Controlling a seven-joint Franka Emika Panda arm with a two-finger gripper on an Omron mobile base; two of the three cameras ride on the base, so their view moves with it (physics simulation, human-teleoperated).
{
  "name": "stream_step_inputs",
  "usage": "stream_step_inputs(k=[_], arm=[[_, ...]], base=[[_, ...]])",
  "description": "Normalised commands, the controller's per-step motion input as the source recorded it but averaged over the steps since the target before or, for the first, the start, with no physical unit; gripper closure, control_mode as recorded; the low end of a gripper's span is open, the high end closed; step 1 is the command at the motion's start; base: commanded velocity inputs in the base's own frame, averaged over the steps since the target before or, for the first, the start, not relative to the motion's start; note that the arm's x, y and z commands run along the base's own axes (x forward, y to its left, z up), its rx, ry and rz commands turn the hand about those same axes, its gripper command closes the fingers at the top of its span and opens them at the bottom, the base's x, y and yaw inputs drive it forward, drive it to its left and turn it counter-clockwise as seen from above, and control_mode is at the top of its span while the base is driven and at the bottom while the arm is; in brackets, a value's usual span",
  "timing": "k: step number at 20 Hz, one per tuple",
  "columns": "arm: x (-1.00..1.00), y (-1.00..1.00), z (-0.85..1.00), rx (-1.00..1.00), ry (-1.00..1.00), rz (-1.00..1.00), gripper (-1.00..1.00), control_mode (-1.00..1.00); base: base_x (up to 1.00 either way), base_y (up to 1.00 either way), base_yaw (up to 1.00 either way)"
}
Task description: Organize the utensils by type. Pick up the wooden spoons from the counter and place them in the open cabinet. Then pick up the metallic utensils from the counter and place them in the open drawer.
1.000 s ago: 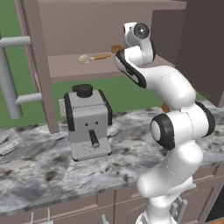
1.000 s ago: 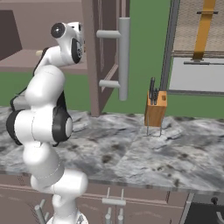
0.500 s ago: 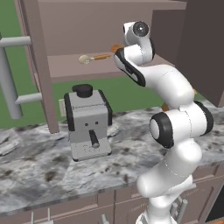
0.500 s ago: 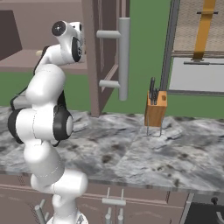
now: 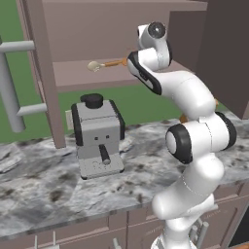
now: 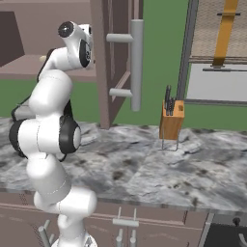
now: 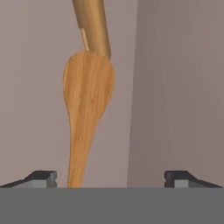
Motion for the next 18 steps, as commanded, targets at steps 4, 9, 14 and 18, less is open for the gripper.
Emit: stream_step_inputs(k=[4,9,14,18], arm=[[-0.3,-0.01,-0.28,0.0,0.0,0.03,-1.0,-1.0],[-0.73,0.0,-0.23,0.0,0.0,0.0,-1.0,-1.0],[-0.86,0.0,-0.08,0.04,0.0,0.0,-1.0,-1.0],[-0.96,0.05,0.0,0.15,0.02,-0.08,-1.0,-1.0]], base=[[0.0,0.0,0.0],[0.0,0.0,0.0],[0.0,0.0,0.0],[0.0,0.0,0.0]])
